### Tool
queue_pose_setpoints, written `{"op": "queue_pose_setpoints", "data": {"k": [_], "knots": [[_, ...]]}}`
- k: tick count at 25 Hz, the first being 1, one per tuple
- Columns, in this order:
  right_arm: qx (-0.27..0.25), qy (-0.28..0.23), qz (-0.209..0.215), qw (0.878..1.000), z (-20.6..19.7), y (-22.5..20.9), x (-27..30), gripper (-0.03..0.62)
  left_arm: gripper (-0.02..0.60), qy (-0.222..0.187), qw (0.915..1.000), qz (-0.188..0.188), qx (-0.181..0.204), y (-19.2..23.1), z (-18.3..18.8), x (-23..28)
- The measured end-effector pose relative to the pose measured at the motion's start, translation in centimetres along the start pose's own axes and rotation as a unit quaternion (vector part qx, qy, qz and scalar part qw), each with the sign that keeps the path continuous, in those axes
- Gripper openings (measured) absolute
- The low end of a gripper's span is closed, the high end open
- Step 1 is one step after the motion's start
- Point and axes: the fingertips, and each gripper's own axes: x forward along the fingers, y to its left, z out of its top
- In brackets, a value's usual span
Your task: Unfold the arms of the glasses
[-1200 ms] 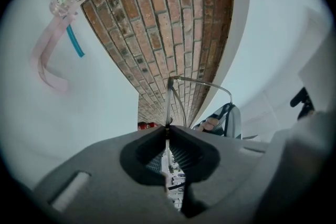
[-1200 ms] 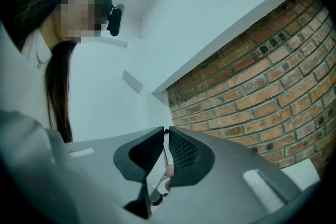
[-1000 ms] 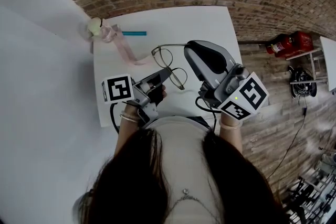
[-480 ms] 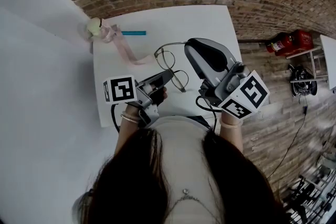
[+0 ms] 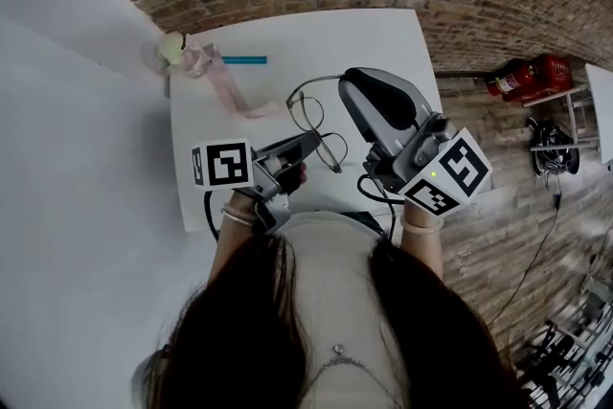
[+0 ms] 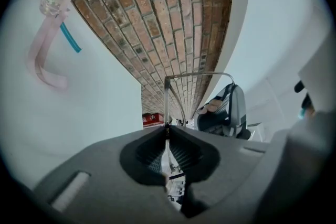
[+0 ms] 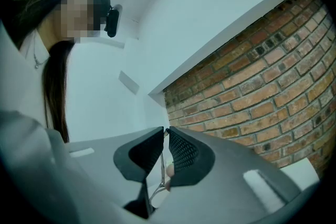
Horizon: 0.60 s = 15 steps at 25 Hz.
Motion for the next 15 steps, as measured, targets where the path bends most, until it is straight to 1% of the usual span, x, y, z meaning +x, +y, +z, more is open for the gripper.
{"op": "queue_pose_setpoints", "data": {"k": [3, 11, 15], "knots": [[0.000, -0.001, -0.001, 1.000, -0.1, -0.2, 0.1, 0.037, 0.020, 0.000, 1.0000, -0.002, -0.003, 0.1, 0.1, 0.0], [0.001, -0.006, 0.000, 1.000, 0.0, -0.2, 0.2, 0.046, 0.020, -0.019, 0.9995, -0.011, -0.021, 0.3, 1.0, -0.1], [0.002, -0.008, 0.001, 1.000, 0.1, -0.2, 0.2, 0.055, 0.020, -0.026, 0.9984, -0.031, -0.039, -0.5, 1.1, 0.1]]}}
